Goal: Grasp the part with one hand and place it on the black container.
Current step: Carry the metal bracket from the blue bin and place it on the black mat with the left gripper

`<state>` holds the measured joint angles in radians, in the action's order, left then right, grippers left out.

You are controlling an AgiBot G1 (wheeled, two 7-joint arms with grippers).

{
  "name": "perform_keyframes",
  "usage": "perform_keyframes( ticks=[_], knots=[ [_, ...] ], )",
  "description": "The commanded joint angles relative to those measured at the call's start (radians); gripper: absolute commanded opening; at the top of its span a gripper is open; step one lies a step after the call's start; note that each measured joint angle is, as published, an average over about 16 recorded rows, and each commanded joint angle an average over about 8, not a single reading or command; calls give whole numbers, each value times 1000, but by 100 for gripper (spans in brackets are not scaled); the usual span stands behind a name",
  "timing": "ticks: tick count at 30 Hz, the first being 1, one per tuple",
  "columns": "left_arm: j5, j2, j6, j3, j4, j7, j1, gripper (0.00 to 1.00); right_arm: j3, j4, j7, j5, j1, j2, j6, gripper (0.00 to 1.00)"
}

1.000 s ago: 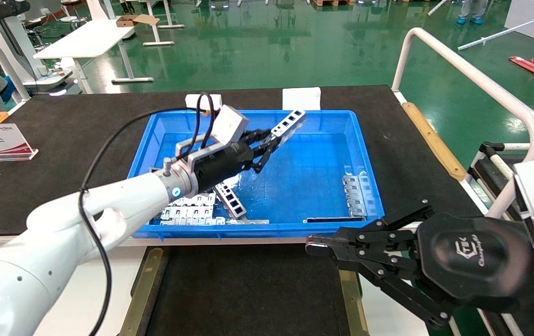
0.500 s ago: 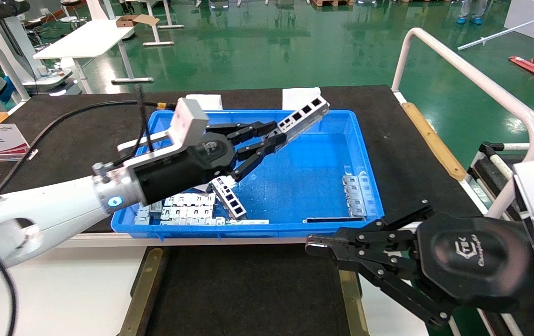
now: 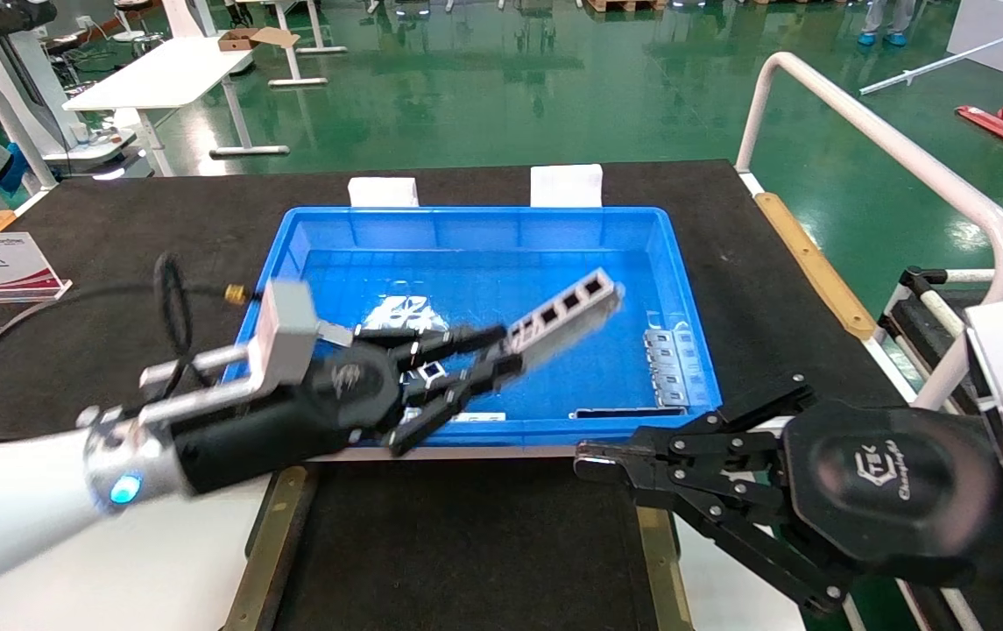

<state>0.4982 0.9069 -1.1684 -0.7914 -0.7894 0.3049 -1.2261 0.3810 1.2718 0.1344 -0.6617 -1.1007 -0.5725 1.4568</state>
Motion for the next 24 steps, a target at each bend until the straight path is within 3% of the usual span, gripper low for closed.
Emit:
perform_keyframes(
  ticks=[1, 12, 24],
  knots=[
    [-13, -41, 19, 2, -81, -28, 46, 0, 0, 0, 0, 0, 0, 0, 0, 0],
    [-84, -242, 350, 9, -511, -96, 378, 0, 0, 0, 0, 0, 0, 0, 0, 0],
    [-210, -252, 467, 58, -568, -4, 648, 0, 0, 0, 0, 0, 0, 0, 0, 0]
  ],
)
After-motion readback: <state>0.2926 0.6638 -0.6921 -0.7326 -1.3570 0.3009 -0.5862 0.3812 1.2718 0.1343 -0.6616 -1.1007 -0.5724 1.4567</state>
